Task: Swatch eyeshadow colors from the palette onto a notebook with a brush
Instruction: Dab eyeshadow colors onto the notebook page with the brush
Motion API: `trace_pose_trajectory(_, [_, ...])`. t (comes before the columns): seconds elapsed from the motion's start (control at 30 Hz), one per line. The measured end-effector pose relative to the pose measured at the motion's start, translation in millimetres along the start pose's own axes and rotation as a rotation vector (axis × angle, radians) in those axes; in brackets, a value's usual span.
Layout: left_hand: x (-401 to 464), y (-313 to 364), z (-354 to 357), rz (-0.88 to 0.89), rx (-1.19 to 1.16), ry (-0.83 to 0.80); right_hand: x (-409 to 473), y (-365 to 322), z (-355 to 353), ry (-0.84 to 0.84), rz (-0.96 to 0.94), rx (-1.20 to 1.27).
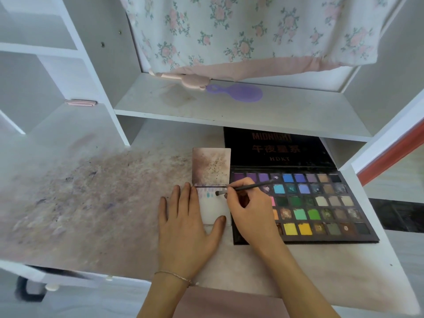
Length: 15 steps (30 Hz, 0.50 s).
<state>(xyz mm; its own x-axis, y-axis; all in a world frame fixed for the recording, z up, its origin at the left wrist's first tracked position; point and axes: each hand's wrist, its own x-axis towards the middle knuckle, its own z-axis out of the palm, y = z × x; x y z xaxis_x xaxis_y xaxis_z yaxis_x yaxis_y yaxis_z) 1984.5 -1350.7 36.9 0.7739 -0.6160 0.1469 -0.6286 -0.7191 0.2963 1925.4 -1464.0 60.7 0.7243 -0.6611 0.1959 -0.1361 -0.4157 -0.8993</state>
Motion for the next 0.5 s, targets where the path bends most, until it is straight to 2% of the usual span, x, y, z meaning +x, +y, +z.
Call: trace_pose_trajectory(0.5, [0.0, 0.1, 1.4, -0.022, 0.037, -0.023, 1.0, 6.1, 2.3, -0.058, -0.005, -0.111])
